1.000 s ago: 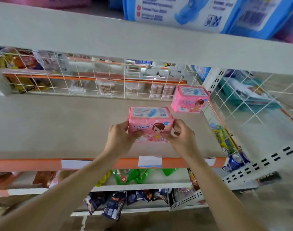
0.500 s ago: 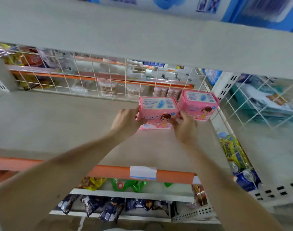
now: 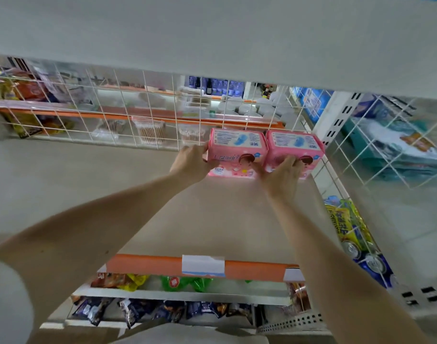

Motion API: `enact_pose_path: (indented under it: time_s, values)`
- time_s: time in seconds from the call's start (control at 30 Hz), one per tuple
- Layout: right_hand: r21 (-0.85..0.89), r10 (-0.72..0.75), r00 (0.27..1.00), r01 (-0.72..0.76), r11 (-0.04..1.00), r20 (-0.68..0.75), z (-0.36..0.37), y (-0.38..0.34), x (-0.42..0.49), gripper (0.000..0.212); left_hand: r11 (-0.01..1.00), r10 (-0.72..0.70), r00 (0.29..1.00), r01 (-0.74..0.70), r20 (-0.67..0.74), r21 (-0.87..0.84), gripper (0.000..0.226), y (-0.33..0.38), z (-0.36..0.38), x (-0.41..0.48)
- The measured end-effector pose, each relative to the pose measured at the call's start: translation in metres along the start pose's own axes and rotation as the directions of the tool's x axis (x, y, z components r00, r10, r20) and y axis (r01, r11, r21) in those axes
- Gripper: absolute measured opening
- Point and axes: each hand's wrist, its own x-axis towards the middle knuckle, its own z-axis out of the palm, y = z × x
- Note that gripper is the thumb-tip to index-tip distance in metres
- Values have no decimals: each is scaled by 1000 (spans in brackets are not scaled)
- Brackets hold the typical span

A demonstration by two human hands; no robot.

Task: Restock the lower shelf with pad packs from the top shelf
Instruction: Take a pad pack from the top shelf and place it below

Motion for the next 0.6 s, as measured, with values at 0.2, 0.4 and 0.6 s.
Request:
enact_pose_path:
  time_s: [0.2,0.4,0.6]
  values:
    - [35,-15,1000,14,999,20,0,2,11,87,997,72,997,-72,-11,19,45,-3,6,17]
    - [-42,-25,998,28,999,58,-2,2,21,93,989,-21,997,31,69,-147,43,-8,5,25]
    - [-109,4,988,13,994,154,-15,2,21,80,999,33,996,-34,89,6,52,-10,-10,22]
